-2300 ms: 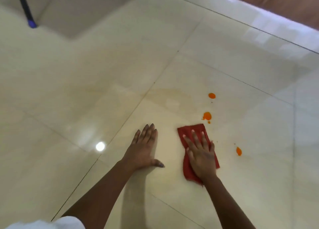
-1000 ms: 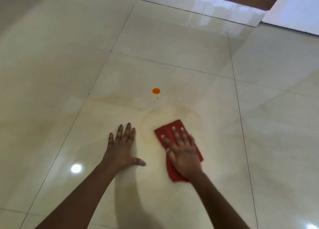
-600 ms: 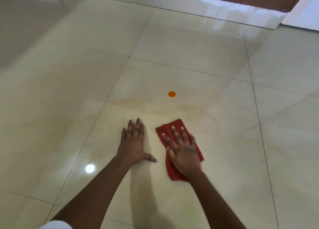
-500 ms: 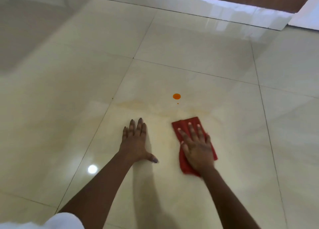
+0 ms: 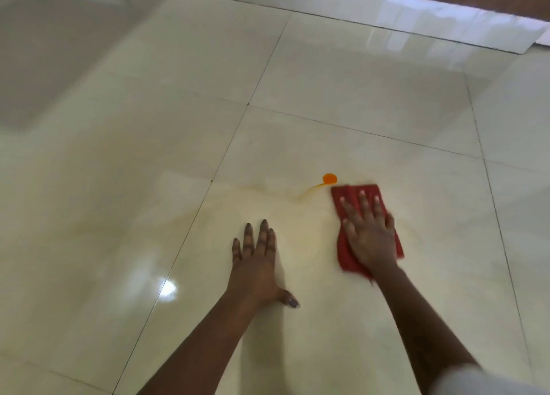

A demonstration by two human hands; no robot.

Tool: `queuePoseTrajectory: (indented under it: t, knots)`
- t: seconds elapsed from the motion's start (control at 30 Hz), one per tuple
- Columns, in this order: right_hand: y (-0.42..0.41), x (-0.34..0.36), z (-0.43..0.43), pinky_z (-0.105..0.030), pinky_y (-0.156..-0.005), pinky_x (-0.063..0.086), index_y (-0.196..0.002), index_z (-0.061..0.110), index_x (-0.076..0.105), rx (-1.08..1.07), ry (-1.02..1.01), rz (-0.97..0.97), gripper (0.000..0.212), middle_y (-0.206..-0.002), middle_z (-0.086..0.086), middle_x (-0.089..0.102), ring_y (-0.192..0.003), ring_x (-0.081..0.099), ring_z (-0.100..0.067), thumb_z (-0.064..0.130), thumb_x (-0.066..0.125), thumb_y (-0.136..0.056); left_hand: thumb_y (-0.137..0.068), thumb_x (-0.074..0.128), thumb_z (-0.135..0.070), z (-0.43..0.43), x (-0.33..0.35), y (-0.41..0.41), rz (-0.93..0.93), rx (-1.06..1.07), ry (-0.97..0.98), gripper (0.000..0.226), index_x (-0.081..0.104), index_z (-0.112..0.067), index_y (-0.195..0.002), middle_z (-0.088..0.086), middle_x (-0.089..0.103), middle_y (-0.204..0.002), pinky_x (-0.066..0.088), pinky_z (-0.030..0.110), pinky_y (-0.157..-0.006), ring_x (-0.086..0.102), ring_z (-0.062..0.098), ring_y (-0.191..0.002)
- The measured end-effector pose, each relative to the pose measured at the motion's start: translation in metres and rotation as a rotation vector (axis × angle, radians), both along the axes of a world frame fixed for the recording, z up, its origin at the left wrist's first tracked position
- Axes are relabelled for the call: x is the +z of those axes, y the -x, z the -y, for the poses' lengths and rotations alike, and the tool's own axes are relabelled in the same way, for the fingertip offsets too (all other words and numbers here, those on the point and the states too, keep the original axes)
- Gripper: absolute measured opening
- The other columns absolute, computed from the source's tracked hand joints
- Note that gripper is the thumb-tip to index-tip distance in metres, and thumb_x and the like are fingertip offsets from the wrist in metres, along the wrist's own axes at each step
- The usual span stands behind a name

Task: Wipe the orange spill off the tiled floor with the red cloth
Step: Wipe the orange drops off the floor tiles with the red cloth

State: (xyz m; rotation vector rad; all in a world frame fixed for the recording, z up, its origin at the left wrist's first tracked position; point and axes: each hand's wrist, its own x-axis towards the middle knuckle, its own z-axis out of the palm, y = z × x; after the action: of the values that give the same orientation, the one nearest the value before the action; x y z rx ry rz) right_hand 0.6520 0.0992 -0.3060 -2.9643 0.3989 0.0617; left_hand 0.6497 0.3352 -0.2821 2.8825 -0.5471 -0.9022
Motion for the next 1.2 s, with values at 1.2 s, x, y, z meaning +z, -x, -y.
queuePoseTrajectory:
  t: [1.2]
  knots:
    - [0.033,-0.001,-0.064,-0.049,-0.111,0.013,-0.142,0.043,0.027,0.383,-0.090,-0.017,0.052,-0.154,0.003,0.022,-0.143,0.016,-0.024,0.039,0.026,-0.089,-0.057,0.066,-0.075,-0.001,0.005,-0.001,-0.010,0.004,-0.001,0.141,-0.023,-0.011,-0.145,0.004,-0.038,-0.149,-0.015,0.049,-0.113,-0.036,0.031,-0.136]
